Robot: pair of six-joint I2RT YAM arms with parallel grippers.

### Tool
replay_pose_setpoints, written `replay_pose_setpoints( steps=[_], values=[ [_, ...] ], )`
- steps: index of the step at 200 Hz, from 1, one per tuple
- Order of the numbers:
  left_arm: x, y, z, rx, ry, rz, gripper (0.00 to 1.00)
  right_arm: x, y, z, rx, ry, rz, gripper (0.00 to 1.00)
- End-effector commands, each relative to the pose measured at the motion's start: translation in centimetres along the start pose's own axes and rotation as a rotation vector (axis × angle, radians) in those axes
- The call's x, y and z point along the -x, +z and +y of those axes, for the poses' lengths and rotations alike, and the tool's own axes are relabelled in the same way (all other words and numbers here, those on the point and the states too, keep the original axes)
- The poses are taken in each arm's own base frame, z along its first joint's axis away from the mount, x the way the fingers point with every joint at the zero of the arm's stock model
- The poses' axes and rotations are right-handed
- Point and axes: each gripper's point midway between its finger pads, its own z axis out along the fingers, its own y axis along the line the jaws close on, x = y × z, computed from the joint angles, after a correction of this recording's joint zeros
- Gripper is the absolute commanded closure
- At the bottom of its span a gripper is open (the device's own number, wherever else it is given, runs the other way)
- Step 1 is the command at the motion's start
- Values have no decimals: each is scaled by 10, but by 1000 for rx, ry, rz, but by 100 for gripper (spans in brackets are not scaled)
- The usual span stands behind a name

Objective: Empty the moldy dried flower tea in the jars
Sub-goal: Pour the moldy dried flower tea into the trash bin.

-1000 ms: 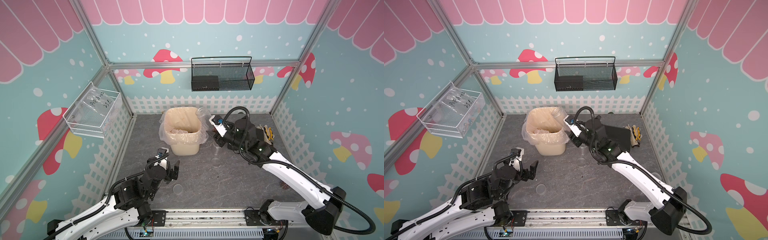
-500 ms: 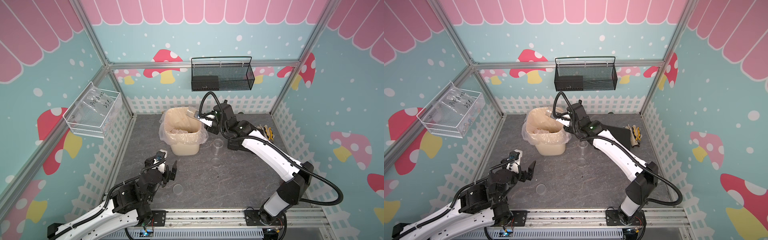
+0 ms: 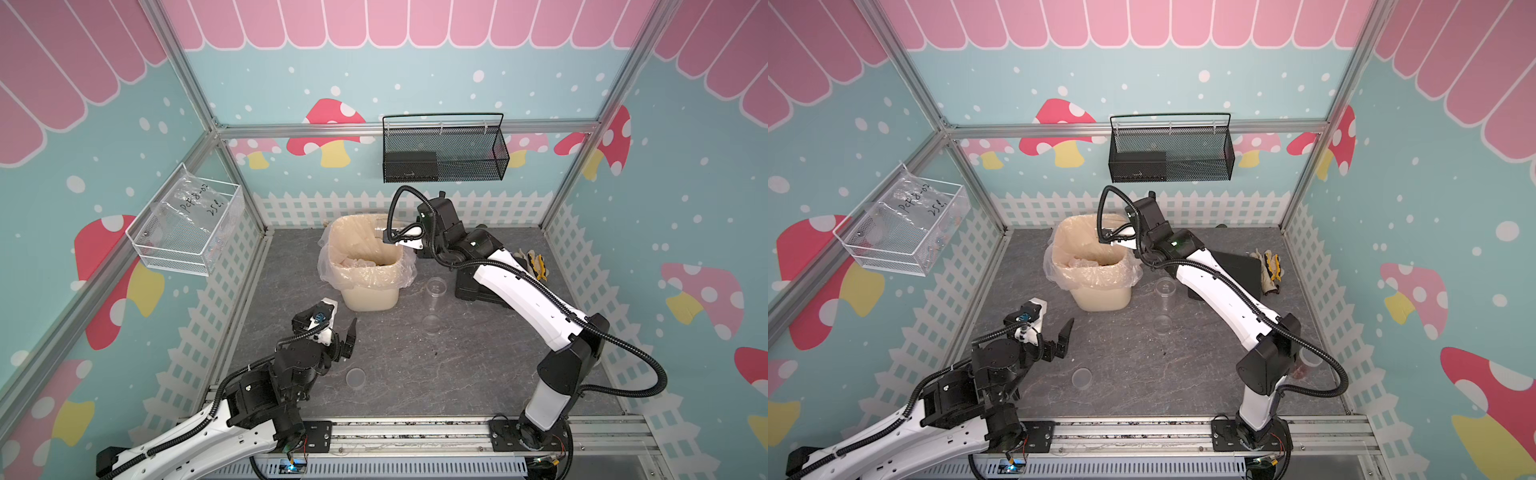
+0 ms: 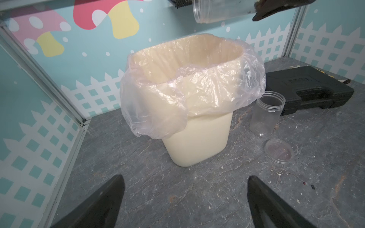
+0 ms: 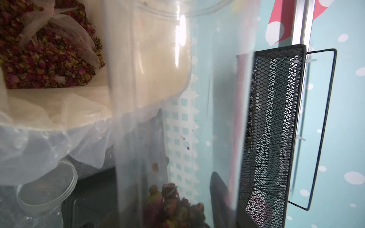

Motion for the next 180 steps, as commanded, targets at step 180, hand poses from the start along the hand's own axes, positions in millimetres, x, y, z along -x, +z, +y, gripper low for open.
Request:
replay_pose_setpoints(
  steps=[180],
  values=[
    [-1,24,11,24,-104,-7,1,-7,13,-21,-206,-503,217,100]
  ],
)
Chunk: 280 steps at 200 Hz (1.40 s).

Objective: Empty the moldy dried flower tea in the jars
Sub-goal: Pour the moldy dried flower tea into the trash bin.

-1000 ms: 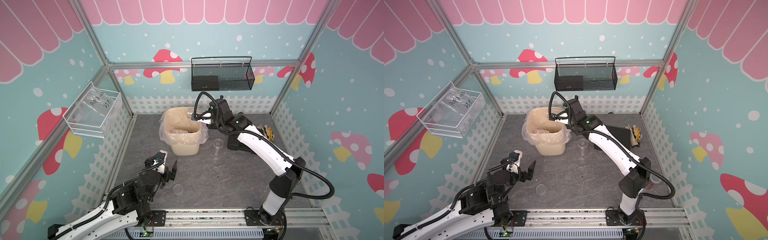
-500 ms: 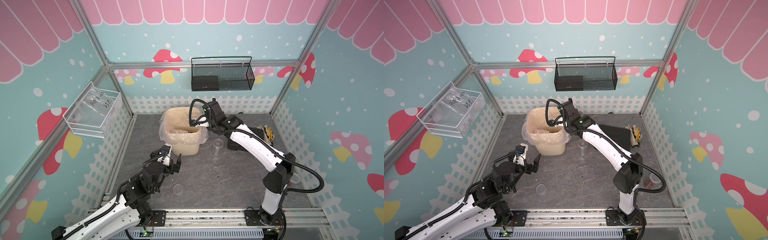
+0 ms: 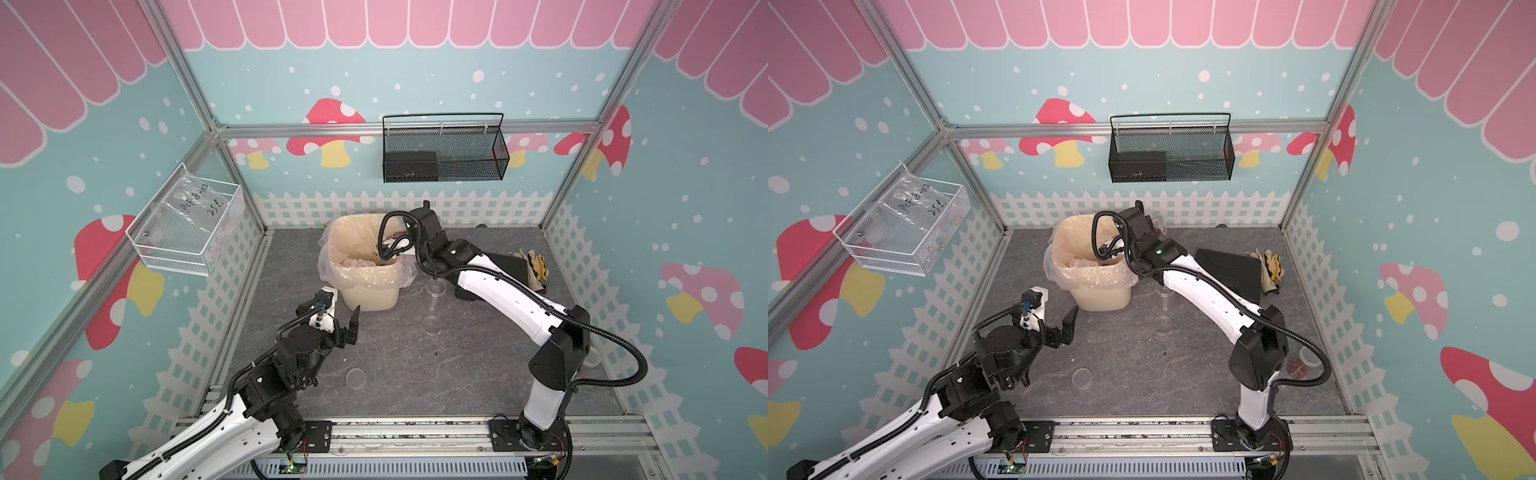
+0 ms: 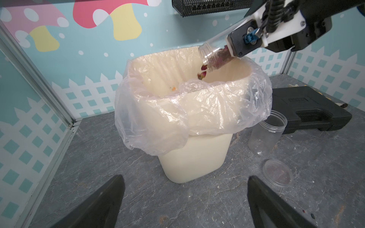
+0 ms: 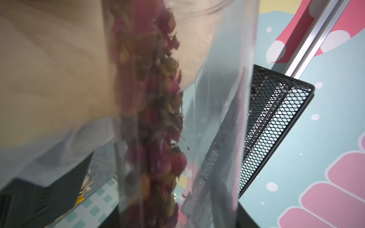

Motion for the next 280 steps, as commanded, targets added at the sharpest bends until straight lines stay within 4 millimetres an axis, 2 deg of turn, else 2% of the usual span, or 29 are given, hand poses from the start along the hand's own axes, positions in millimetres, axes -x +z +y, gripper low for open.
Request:
replay_pose_setpoints(
  steps=[1,143,280],
  values=[
    [-6,0,4,20,4,15,1,-12,-11,-20,-90,-84,45,100],
    [-6,-1,5,19,12,20,1,-15,-20,-42,-194,-247,72,100],
    [-7,-1,5,19,18,26,1,-6,-19,-40,-184,-296,54,100]
  ],
)
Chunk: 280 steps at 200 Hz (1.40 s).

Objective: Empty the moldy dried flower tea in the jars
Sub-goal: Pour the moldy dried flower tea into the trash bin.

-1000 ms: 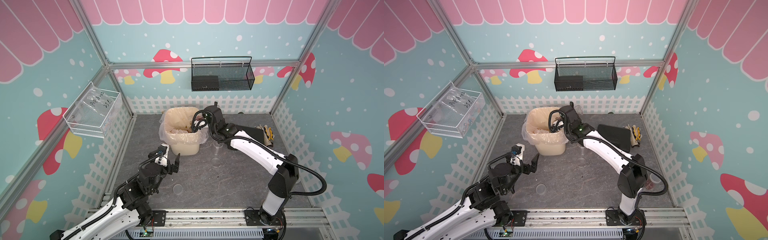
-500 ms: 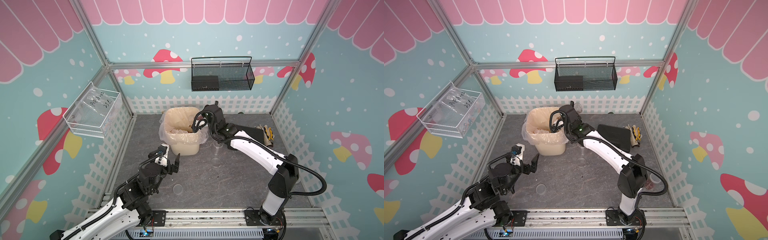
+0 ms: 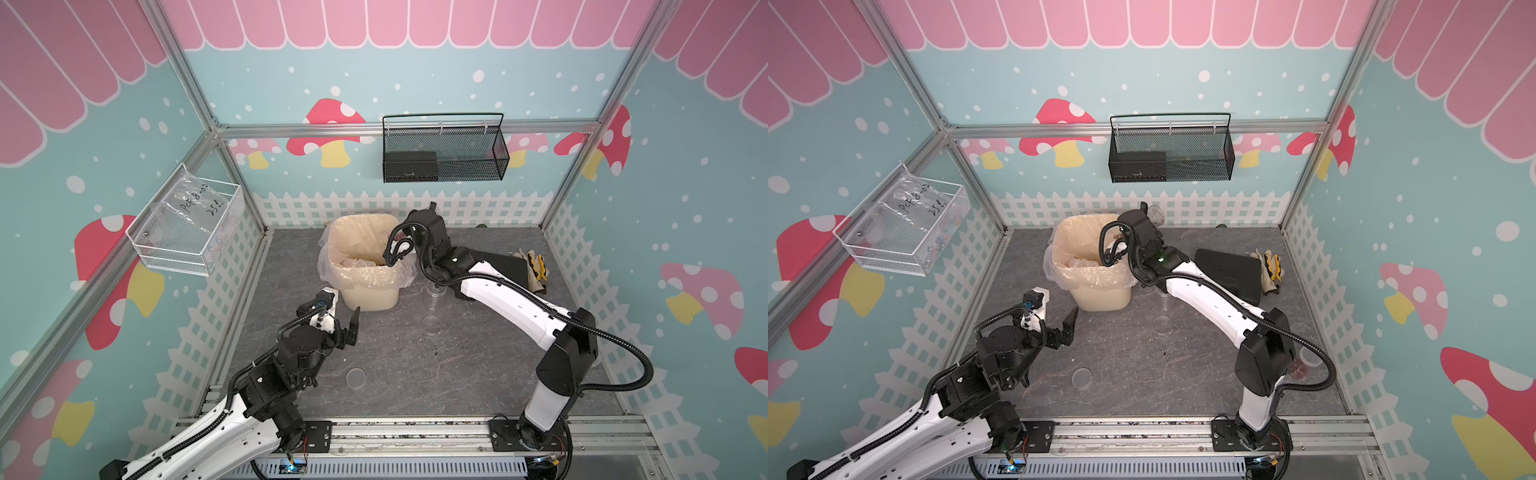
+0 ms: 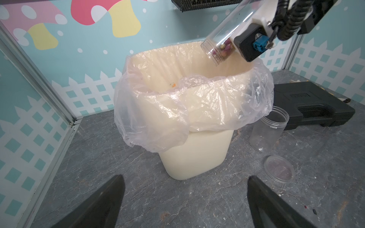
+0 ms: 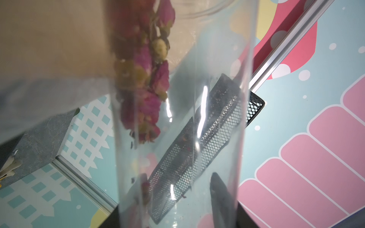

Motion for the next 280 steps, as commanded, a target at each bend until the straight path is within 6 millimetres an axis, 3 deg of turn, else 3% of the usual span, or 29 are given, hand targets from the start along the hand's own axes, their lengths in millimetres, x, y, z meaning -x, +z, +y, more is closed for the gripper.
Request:
replay_pose_setpoints(
  steps=[1,43,89,127,153,212,231,249,268,280],
  values=[
    [-4,-1,4,17,7,11,1,-7,-10,-15,-32,-30,18,100],
    [-5,0,4,16,12,17,1,10,-7,-7,-11,-74,-16,100],
    [-4,0,4,17,12,16,1,-1,-10,-22,-33,-52,5,100],
    [-4,0,5,20,12,16,1,15,-6,-6,20,-85,-24,100],
    [-4,0,5,20,12,16,1,9,-10,-17,-2,-47,-13,100],
    [-4,-2,5,18,9,16,2,23,-8,-12,24,-58,-43,100],
    [-3,-2,5,16,7,15,1,13,-7,-19,19,5,-19,100],
    [-3,-2,5,16,5,13,1,21,-8,-14,38,-21,-42,100],
    [-3,-2,5,16,5,14,2,10,-8,-21,24,30,-26,100],
    [-3,-2,5,14,4,13,2,15,-9,-18,30,12,-41,100]
  ],
)
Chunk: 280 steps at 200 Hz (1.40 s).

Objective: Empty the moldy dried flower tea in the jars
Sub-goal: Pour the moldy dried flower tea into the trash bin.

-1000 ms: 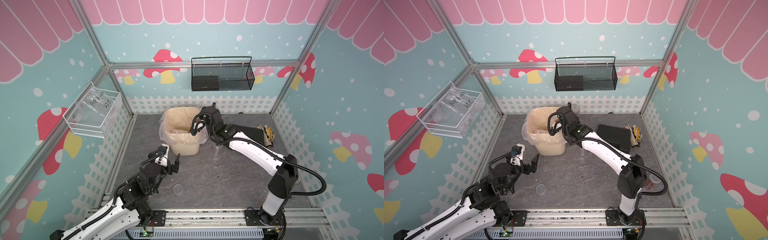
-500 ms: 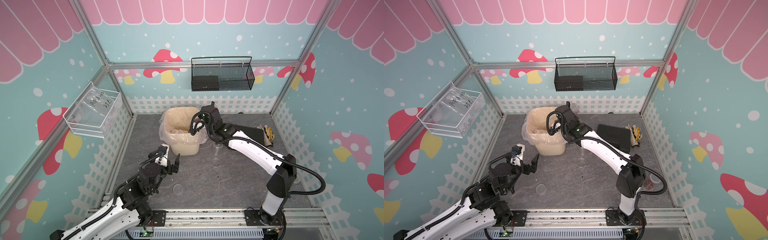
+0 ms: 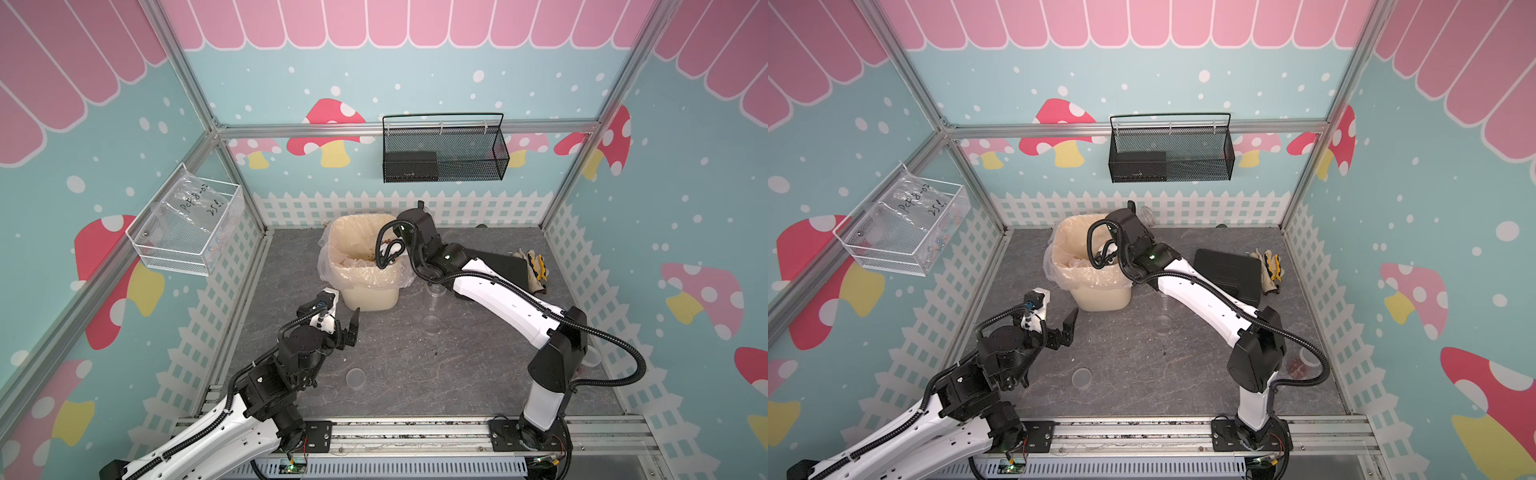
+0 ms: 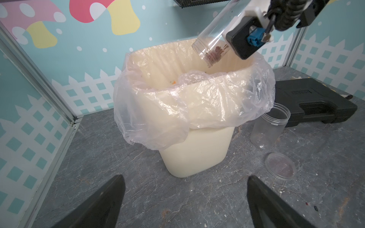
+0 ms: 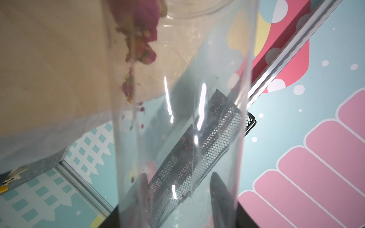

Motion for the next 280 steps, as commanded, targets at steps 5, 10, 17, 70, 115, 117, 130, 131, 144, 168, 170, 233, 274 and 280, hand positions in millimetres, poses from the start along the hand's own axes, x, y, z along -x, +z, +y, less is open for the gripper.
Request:
replay_pose_setpoints(
  steps=[5,10,17,70,115,117,130,131,144,168,170,233,274,280],
  values=[
    [0,-2,4,14,-2,2,2,-2,-1,-4,1,6,5,100],
    [0,-2,4,14,-2,2,2,-2,-1,-4,2,9,4,100],
    [1,-2,5,15,-1,1,2,-6,-1,-5,1,25,12,100],
    [-1,-2,5,15,0,5,2,-5,0,-6,4,41,-4,100],
    [-1,-1,4,16,2,7,2,-4,3,0,26,93,-17,100],
    [-1,-1,4,16,2,7,2,-4,3,0,26,95,-19,100],
    [-1,-1,4,16,3,7,2,-8,3,-2,23,139,-16,100],
    [-2,-1,4,17,5,10,2,-10,3,-2,22,144,-14,100],
    [-2,-1,4,16,2,9,2,-11,2,-2,22,172,-20,100],
    [-1,-1,5,19,3,8,2,-6,-1,-4,34,294,-78,100],
    [-1,-1,5,19,3,7,2,-6,-1,-4,35,309,-83,100],
    [-2,0,5,20,5,10,2,-15,-16,-10,67,682,-268,100],
    [-4,1,4,21,9,17,2,-11,-24,-4,106,905,-456,100],
    [-4,1,4,21,11,19,2,-10,-25,-3,104,936,-484,100]
  ],
)
